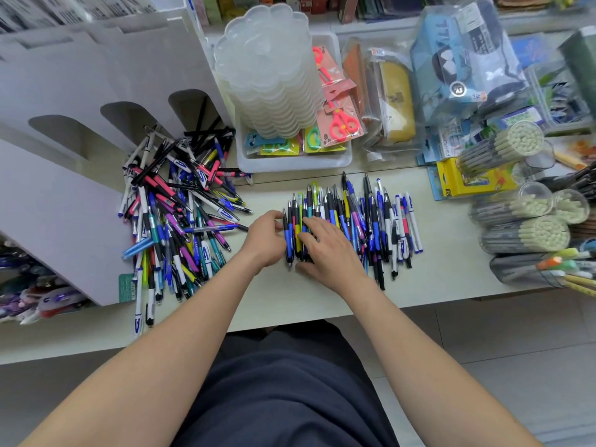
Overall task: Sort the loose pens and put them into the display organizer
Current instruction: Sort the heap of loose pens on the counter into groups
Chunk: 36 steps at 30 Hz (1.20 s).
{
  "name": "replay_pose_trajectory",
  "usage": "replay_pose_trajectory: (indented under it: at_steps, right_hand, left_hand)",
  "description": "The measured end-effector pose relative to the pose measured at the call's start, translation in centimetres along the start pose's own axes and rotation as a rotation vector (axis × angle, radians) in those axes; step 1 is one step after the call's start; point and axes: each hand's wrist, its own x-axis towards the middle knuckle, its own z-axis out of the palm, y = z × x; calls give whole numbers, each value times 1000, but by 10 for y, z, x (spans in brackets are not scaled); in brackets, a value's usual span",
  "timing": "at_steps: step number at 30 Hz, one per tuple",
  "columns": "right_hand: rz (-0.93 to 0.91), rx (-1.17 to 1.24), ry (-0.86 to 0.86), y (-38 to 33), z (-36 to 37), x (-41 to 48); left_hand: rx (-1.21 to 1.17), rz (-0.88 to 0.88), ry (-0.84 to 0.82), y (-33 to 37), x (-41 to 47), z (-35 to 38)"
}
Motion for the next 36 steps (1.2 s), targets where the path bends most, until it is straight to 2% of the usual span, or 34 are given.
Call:
replay_pose_trajectory:
  at_steps: [3, 11, 22, 25, 27, 30, 33, 36]
  right_hand:
    - [-22, -9, 39, -2, -1, 3]
    - [-32, -42, -35, -19, 6, 17]
    - [-14, -48, -102, -19, 4, 24]
    - [-15, -19, -34, -24, 2, 22]
    - [-2, 67, 89, -34, 4, 25]
    - [21, 210, 199, -56, 8, 38]
    - [49, 293, 169, -76, 9, 59]
    - [106, 268, 125, -92, 5, 89]
  left_hand:
    - [2, 46, -9, 1, -3, -3]
    - [26, 99, -22, -15, 0, -15]
    - [-64, 49, -160, -23, 8, -21]
    - [-29, 104, -150, -21, 4, -25]
    - [38, 165, -82, -20, -3, -33]
    - [171, 275, 140, -31, -16, -55]
    - [254, 300, 350, -48, -25, -80]
    - [274, 313, 453, -61, -26, -102]
